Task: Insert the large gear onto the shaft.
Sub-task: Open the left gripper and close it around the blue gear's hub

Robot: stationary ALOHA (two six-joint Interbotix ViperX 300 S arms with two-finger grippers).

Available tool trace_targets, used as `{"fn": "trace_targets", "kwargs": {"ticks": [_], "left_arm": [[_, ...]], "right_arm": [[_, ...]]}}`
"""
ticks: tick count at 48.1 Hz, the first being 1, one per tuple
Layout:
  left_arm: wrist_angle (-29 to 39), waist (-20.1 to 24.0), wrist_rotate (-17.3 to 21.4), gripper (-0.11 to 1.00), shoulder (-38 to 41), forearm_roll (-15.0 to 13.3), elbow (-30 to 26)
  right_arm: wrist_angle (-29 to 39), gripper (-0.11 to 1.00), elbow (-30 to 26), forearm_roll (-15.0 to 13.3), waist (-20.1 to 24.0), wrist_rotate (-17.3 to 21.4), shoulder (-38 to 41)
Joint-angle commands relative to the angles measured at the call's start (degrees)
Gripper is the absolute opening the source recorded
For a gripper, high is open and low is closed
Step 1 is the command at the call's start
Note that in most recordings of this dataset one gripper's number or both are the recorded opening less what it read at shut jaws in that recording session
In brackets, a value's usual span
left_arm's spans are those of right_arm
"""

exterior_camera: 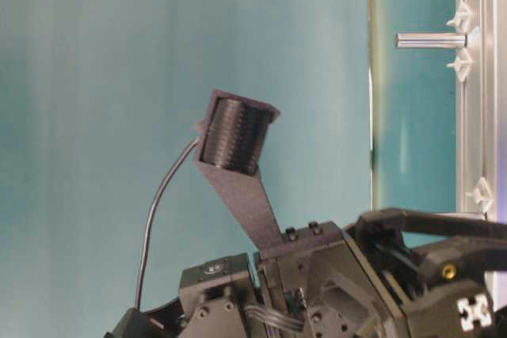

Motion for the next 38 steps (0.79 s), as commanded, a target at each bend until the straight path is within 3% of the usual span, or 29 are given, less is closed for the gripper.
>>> {"fn": "trace_targets", "kwargs": {"ticks": [1, 18, 38], "left_arm": [[-2.02, 0.18, 0.53, 0.90, -1.05, 0.18, -0.26], [-2.37, 1.93, 0.53, 0.94, -0.88, 0.18, 0.35], [-2.11, 0.97, 0.18, 0.94, -0.35, 0.09, 0.26]], "right_arm": [[-0.26, 0.07, -0.44, 0.09, -0.18, 1.14, 0.35], [-0.26, 0.07, -0.44, 0.09, -0.18, 2.11, 0.18], [-0.26, 0.07, -0.09, 0.09, -0.18, 2.11, 0.09]]}}
